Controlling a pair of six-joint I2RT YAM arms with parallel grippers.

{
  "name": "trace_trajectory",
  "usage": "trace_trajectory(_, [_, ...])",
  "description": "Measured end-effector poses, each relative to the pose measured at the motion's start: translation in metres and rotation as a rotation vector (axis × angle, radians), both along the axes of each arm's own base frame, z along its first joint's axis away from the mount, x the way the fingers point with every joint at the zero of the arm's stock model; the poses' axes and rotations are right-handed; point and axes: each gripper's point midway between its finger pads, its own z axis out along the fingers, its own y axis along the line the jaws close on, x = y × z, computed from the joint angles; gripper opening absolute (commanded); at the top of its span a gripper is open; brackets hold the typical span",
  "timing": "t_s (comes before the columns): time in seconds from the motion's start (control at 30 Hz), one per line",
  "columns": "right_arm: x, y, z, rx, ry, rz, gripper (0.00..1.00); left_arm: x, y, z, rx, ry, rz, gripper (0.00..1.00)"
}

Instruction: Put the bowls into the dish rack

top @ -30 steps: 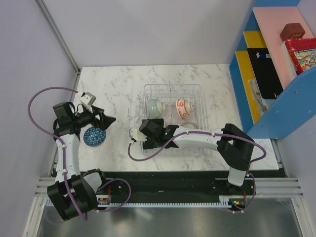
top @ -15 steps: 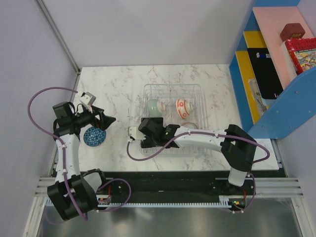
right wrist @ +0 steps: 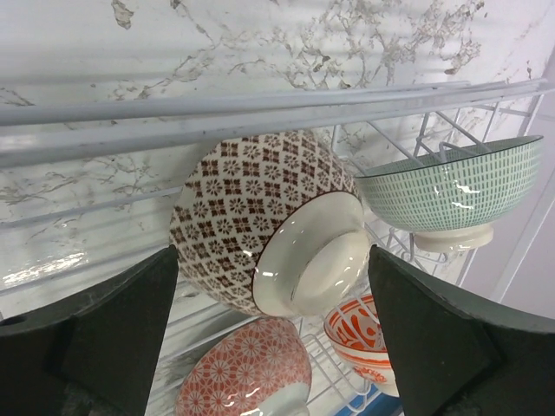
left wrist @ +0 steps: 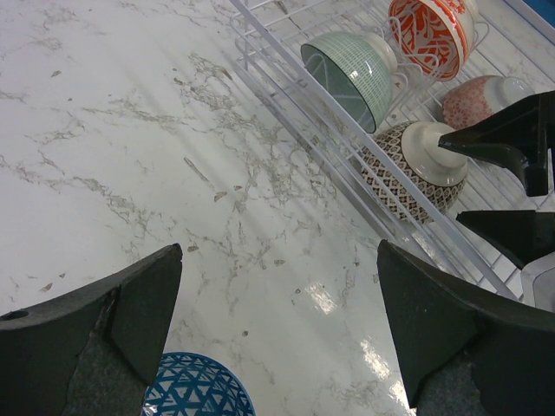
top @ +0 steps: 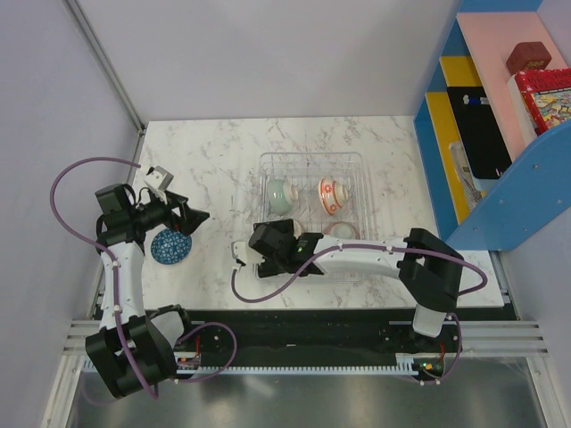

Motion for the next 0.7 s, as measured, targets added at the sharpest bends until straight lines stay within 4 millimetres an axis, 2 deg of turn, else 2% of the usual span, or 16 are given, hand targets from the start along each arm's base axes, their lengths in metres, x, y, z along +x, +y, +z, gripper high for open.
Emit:
trace_trajectory(0.27, [-0.008,0.001,0.002,-0.014,0.055,0.025,0.98,0.000,0.000,0.000,-0.001,0.000,-0.001,1.00])
trace_trajectory(0.53, [0.005,-0.006,0.012,-0.044,-0.034,-0.004,0.98,0.000,0.001,0.000,-0.001,0.000,0.002,1.00])
trace_trajectory(0.63, [0.006,-0.011,0.021,-0.043,-0.047,-0.011,0.98,0.000,0.001,0.000,-0.001,-0.001,0.003,1.00])
trace_trajectory(0.7, [0.010,-0.016,0.034,-0.020,-0.060,-0.023,0.98,0.000,0.001,0.000,-0.001,-0.001,0.003,1.00])
